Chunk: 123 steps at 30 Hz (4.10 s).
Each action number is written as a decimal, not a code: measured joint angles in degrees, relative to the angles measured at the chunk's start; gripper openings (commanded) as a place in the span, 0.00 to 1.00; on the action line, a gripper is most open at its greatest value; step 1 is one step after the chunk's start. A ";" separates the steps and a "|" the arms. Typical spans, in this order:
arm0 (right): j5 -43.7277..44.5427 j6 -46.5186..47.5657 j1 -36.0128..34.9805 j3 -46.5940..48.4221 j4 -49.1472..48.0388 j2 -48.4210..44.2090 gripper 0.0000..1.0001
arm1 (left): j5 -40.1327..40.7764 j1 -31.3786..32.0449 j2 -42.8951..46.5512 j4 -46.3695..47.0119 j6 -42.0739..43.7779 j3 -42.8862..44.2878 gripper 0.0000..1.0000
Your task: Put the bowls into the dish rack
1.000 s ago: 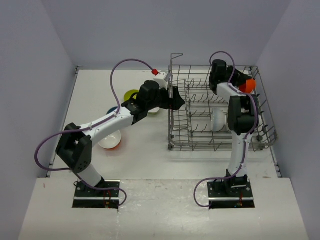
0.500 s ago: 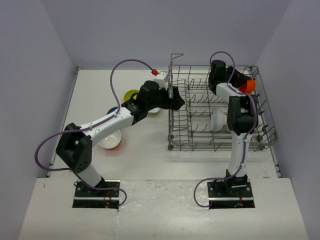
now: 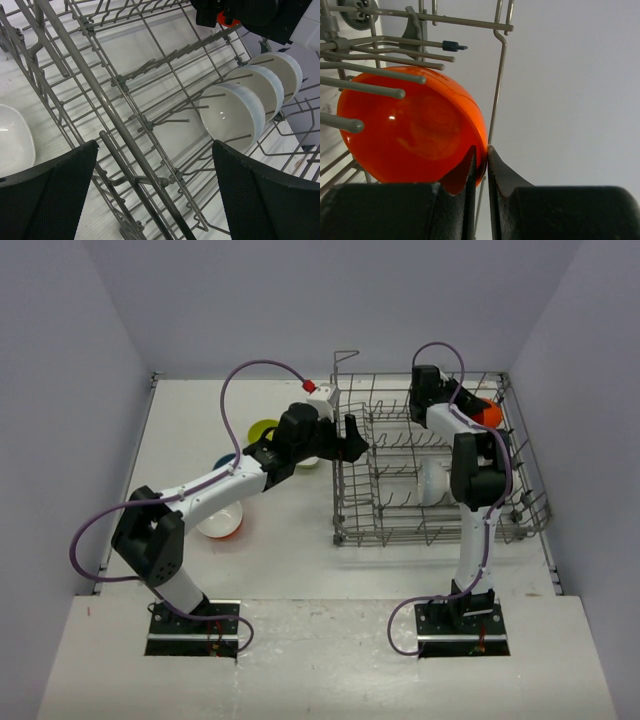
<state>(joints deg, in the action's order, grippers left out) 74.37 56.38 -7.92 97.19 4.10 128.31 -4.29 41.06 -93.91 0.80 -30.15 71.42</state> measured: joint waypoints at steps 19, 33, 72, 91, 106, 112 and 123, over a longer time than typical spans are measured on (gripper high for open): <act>-0.39 -11.56 -0.76 2.05 9.99 0.94 0.43 | 0.04 -0.02 0.72 0.63 0.00 -0.92 0.96; -3.50 -9.94 -2.34 3.48 14.43 -1.31 0.99 | -0.20 -0.02 1.16 0.81 -0.02 -0.92 0.95; -57.42 -73.59 -7.76 -29.27 22.01 -69.51 0.99 | 30.29 -21.81 33.27 -47.50 -17.84 -18.29 1.00; -63.10 -73.90 -7.76 -29.53 24.94 -64.72 0.99 | 31.93 -28.68 37.77 -53.48 -26.99 -31.39 0.65; -61.79 -73.48 -7.76 -29.53 25.66 -64.72 0.99 | 32.17 -28.70 33.81 -48.39 -27.45 -32.96 0.04; -61.59 -73.33 -7.76 -29.53 25.88 -64.72 0.99 | 32.20 -28.79 35.45 -45.86 -25.73 -32.94 0.00; -63.76 -72.04 -7.78 -29.66 25.86 -65.75 0.99 | 29.29 -28.79 44.46 -41.57 -17.75 -32.76 0.00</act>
<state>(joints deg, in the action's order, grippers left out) 10.61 -15.66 -15.70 67.53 29.95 62.57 24.99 12.27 -49.45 -40.77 -47.90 38.65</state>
